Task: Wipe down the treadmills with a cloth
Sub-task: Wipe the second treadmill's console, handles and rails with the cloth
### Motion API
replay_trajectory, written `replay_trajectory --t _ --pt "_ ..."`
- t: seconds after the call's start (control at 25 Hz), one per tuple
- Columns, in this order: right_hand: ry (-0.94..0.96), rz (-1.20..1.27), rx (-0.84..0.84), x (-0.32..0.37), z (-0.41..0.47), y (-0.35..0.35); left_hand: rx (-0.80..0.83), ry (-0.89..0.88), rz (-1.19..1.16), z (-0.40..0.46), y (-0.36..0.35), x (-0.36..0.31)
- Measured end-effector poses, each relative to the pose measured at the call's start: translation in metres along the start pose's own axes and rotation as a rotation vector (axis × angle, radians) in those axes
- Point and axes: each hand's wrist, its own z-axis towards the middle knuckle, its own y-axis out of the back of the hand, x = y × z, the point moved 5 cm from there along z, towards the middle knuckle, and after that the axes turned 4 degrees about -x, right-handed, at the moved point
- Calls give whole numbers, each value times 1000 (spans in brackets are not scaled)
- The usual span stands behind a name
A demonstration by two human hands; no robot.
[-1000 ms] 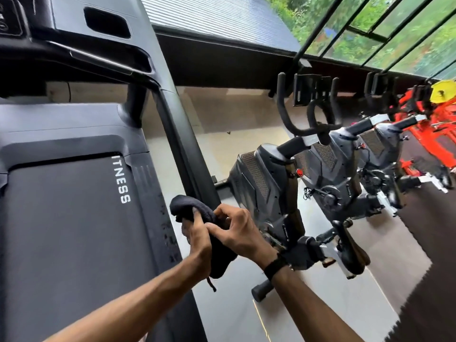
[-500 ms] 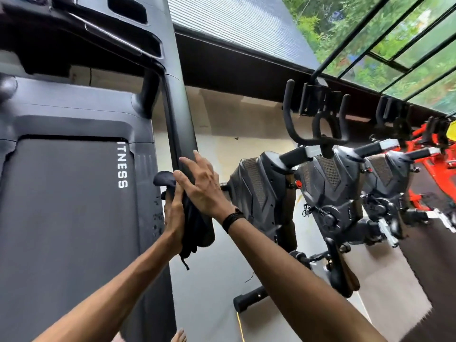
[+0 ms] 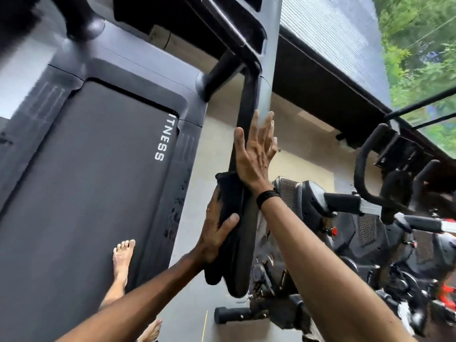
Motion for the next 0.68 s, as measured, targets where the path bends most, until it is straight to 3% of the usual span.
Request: replay_trajectory --t 0.08,0.24,0.4,0.48,0.56,0.68 --pt "-39 52 -34 -4 12 -1 -14 46 -22 36 1 2" --pt "-119 79 -29 -7 14 -6 -30 338 -90 81 6 25" --pt "-168 71 -61 -11 12 -3 15 570 328 38 14 30" --pt "-178 83 -64 -11 9 -4 24 470 207 16 12 16" --pt "-181 142 -82 -10 7 -2 4 215 52 19 6 2" --pt "-269 270 -139 -14 2 4 43 -113 57 64 4 -24"
